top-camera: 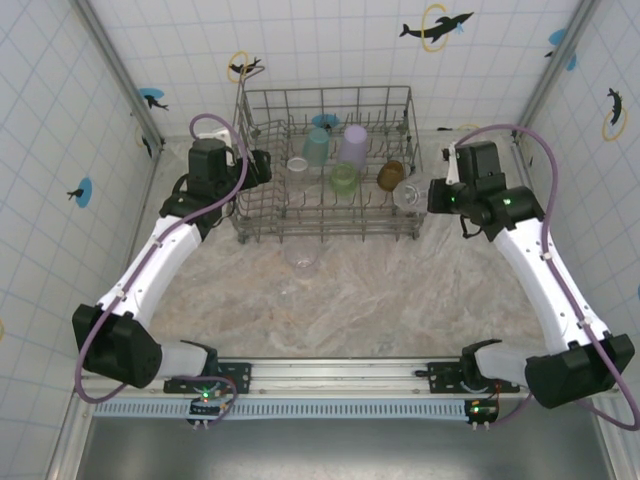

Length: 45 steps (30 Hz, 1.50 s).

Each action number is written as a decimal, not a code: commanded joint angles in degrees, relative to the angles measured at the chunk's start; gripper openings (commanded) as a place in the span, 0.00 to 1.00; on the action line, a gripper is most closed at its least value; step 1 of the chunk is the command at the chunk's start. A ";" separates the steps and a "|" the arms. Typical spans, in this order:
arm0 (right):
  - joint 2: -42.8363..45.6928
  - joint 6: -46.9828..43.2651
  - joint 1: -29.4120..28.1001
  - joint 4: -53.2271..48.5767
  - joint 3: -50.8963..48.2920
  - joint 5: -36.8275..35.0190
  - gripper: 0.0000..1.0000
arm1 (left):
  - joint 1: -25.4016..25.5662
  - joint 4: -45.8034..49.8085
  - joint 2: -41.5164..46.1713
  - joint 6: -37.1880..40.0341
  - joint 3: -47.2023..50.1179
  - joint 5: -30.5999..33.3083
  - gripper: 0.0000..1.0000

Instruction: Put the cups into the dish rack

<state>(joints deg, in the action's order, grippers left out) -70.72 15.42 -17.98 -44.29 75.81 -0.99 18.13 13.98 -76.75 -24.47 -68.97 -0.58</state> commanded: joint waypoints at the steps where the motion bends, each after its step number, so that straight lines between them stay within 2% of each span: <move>1: -1.07 2.61 -0.04 9.09 0.73 6.08 0.00 | 0.33 1.57 -0.89 0.13 -3.17 -1.68 0.98; 10: -4.75 5.90 -0.88 19.51 -0.34 10.87 0.00 | 0.35 1.23 -3.63 -1.24 -6.73 -4.85 0.98; 24: -8.64 16.15 -1.17 45.08 -10.05 22.53 0.00 | 0.33 -4.91 -10.63 -7.95 -9.42 -18.74 0.98; 32: -14.61 26.99 -1.37 64.98 -13.76 32.32 0.00 | 0.38 -11.64 -12.61 -14.36 -9.28 -24.39 0.98; 37: -19.21 35.07 -2.05 76.90 -14.72 35.01 0.00 | 0.33 -19.03 -13.16 -21.00 -6.69 -28.90 0.98; 45: -25.55 44.70 -3.71 89.30 -14.09 36.71 0.00 | 0.33 -24.36 -13.62 -26.22 -4.32 -30.27 0.98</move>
<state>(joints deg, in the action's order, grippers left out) -95.11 54.33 -21.21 33.91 61.76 33.69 18.13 -6.39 -89.54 -47.29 -74.37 -28.80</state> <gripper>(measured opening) 0.092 0.975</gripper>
